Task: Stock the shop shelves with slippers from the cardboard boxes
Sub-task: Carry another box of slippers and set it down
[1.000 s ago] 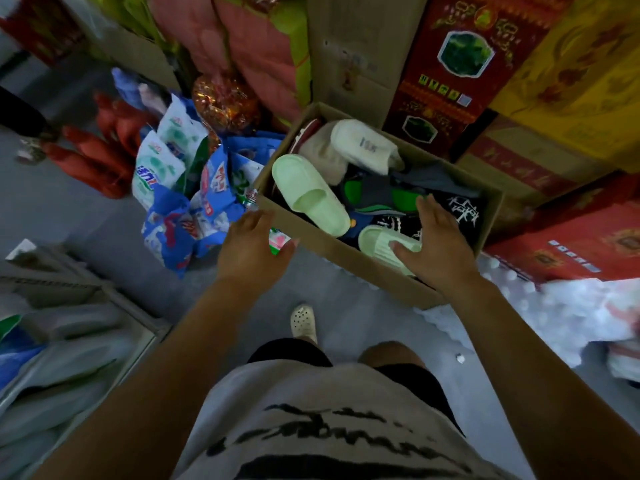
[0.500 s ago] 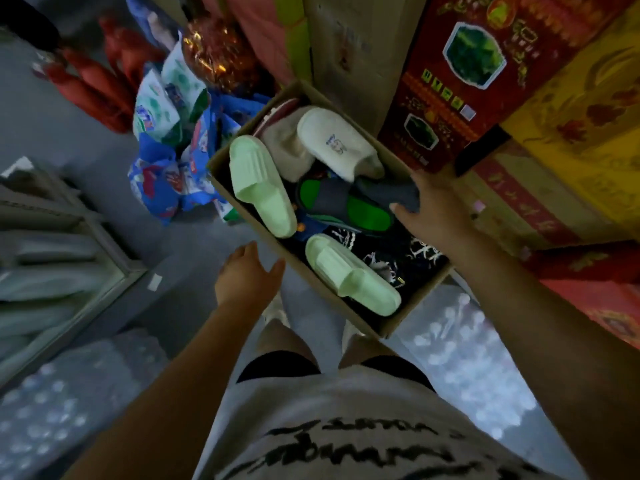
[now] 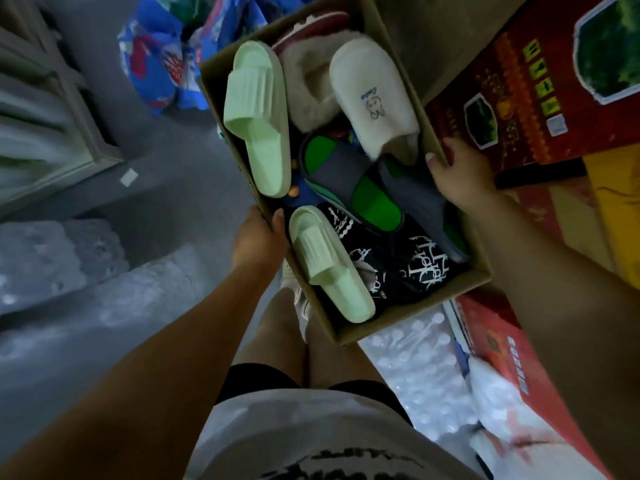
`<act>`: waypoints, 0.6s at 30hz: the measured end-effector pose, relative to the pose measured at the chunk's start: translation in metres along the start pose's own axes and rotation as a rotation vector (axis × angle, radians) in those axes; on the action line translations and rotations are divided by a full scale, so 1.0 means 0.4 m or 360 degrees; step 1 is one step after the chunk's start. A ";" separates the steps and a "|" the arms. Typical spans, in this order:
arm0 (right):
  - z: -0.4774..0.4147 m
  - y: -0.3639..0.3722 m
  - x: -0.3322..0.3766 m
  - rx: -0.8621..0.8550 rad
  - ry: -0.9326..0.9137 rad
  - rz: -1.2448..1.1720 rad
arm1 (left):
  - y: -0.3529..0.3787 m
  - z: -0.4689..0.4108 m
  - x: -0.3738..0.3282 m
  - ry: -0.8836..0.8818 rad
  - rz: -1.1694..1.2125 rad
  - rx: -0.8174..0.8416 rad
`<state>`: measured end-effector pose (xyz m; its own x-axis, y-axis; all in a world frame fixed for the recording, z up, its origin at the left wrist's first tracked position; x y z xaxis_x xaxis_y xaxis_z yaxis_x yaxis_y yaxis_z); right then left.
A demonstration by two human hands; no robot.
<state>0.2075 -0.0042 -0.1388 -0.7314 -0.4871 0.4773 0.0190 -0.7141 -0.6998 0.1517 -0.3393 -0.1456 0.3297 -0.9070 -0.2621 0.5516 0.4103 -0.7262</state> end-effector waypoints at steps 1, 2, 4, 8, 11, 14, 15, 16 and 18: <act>-0.015 0.005 -0.009 0.0007 -0.0014 -0.0031 | 0.008 -0.011 0.000 -0.0028 0.0027 -0.0016; -0.028 0.011 -0.016 0.0025 -0.0036 -0.0067 | 0.015 -0.018 0.000 -0.0054 0.0043 -0.0027; -0.049 0.014 -0.028 0.0070 -0.0030 -0.0143 | 0.027 -0.023 -0.003 -0.0093 0.0096 -0.0027; -0.080 0.011 -0.047 0.0121 0.0006 -0.0241 | 0.053 -0.028 -0.005 -0.0158 0.0338 -0.0040; -0.095 0.005 -0.054 0.0213 0.0055 -0.0295 | 0.066 -0.028 -0.007 -0.0229 0.0489 -0.0049; -0.108 -0.005 -0.054 0.0265 0.0146 -0.0403 | 0.071 -0.027 -0.004 -0.0277 0.0530 -0.0033; -0.109 -0.005 -0.052 0.0272 0.0185 -0.0457 | 0.072 -0.027 -0.002 -0.0291 0.0527 -0.0025; -0.107 -0.003 -0.050 0.0289 0.0216 -0.0516 | 0.073 -0.028 -0.001 -0.0301 0.0528 -0.0020; -0.099 0.004 -0.044 0.0273 0.0224 -0.0578 | 0.077 -0.030 -0.002 -0.0305 0.0527 -0.0032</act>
<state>0.1935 0.0231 -0.1695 -0.7972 -0.1234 0.5910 -0.1528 -0.9058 -0.3952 0.1590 -0.3272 -0.1754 0.6257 -0.6907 -0.3625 0.3769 0.6746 -0.6347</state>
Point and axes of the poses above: each hand's wrist, its own z-axis away from the middle knuckle, its own y-axis out of the palm, x = y × z, the point moved 1 cm from there along -z, towards the middle knuckle, and after that the axes turned 5 degrees about -y, right-handed, at the moved point
